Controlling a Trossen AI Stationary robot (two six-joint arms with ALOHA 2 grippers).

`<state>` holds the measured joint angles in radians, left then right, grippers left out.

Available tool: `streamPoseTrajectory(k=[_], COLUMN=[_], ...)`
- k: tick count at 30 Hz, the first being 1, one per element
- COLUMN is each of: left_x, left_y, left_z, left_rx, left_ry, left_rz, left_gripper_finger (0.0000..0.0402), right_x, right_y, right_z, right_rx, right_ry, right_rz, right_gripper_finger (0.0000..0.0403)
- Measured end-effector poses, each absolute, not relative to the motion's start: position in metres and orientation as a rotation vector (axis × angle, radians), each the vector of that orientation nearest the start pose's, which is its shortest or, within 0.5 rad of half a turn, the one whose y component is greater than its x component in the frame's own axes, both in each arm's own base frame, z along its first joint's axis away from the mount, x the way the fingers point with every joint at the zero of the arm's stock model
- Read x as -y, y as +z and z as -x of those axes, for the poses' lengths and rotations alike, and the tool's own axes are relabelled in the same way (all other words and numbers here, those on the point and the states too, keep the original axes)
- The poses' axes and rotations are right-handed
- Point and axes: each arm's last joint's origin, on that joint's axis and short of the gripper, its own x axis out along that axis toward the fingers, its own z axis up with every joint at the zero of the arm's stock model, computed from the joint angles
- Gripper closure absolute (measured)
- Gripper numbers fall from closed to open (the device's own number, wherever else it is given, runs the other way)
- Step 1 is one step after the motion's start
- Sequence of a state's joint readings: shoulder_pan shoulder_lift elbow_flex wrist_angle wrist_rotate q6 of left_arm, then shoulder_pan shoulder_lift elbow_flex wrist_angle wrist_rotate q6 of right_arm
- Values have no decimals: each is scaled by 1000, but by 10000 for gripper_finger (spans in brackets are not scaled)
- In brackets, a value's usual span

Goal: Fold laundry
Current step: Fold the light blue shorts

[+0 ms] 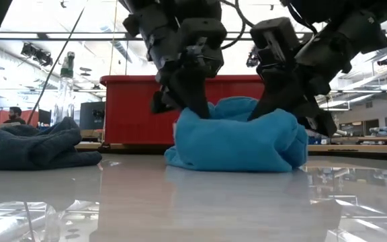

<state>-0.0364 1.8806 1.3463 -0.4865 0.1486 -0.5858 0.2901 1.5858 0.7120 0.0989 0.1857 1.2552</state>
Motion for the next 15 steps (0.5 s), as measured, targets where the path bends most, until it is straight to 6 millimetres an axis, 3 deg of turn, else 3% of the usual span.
streamPoseTrajectory(k=[6,11,15], left_x=[-4,-22,-34], left_y=[207,193,181], left_z=[-396,-406,-410], left_rx=[-955,-902,-901], left_ry=[180,242,295], left_rz=[614,639,734], left_gripper_finger=[363,363,363], right_x=[-67,-53,-48], right_y=[150,138,142], right_z=[-277,-275,-275], right_rx=[-703,-726,-715], right_ry=[-556,-669,-669], right_rz=[-1018,-1053,-1078], right_gripper_finger=[379,374,344])
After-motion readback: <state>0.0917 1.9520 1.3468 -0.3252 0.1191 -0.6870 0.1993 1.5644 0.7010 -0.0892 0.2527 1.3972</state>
